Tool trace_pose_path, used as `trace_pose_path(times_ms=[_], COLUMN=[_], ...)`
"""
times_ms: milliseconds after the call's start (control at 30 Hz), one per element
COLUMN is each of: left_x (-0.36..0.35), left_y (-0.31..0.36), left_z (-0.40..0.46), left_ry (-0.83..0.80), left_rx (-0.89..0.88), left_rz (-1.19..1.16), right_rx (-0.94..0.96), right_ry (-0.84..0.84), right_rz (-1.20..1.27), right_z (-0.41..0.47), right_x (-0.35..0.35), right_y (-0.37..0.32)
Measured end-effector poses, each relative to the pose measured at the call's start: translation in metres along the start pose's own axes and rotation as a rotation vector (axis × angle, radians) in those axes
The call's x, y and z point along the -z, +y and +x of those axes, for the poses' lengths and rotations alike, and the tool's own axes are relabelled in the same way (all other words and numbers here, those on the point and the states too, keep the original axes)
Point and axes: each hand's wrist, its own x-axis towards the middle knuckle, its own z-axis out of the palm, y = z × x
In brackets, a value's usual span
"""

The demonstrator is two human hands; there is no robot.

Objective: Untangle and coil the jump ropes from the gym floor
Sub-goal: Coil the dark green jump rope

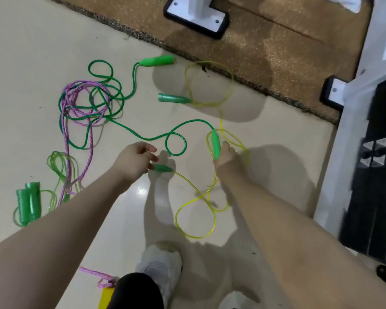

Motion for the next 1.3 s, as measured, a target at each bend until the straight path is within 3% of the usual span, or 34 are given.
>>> trace_pose_path(times_ms=[200, 367, 467, 533, 600, 667, 800, 833, 900, 967, 1033, 1100, 1233, 1300], left_x=[-0.017, -0.039, -0.054, -0.061, -0.064, -0.065, -0.062, -0.060, -0.055, -0.050, -0.047, -0.046, -0.054, -0.056], left_y=[-0.006, 0.010, 0.022, 0.031, 0.039, 0.048, 0.070, 0.072, 0.069, 0.065, 0.064, 0.066, 0.052, 0.040], left_z=[-0.002, -0.002, 0.001, 0.004, 0.008, 0.010, 0.013, 0.013, 0.012, 0.005, -0.001, -0.001, -0.002, -0.006], left_ry=[-0.087, -0.136, -0.113, -0.139, -0.213, -0.280, -0.198, -0.160, -0.143, -0.224, -0.312, -0.312, -0.005, -0.020], left_rx=[0.013, 0.002, 0.058, 0.115, 0.142, 0.142, 0.174, 0.204, 0.271, 0.263, 0.206, 0.186, 0.136, 0.139], left_rz=[0.011, -0.087, -0.334, -0.528, -0.679, -0.837, -0.951, -0.957, -1.034, -1.228, -1.350, -1.273, -0.395, -0.290], right_rx=[-0.174, -0.123, -0.096, -0.009, 0.170, 0.370, 0.529, 0.518, 0.348, 0.170, 0.113, 0.150, 0.102, 0.172], right_ry=[-0.119, -0.334, -0.409, -0.378, -0.304, -0.238, -0.237, -0.258, -0.281, -0.297, -0.328, -0.406, -0.441, -0.431], right_rz=[0.033, 0.532, 0.935, 1.051, 0.919, 0.563, 0.082, 0.053, 0.245, 0.474, 0.455, 0.367, 0.627, 0.622], right_z=[-0.002, -0.021, -0.044, -0.051, -0.057, -0.065, -0.085, -0.088, -0.088, -0.082, -0.078, -0.080, -0.084, -0.084], right_x=[-0.014, -0.007, 0.013, 0.026, 0.036, 0.040, 0.039, 0.039, 0.033, 0.029, 0.025, 0.021, 0.018, 0.020], right_y=[-0.007, -0.008, -0.011, -0.007, -0.002, 0.002, 0.006, 0.005, 0.003, 0.005, 0.011, 0.015, 0.011, 0.005])
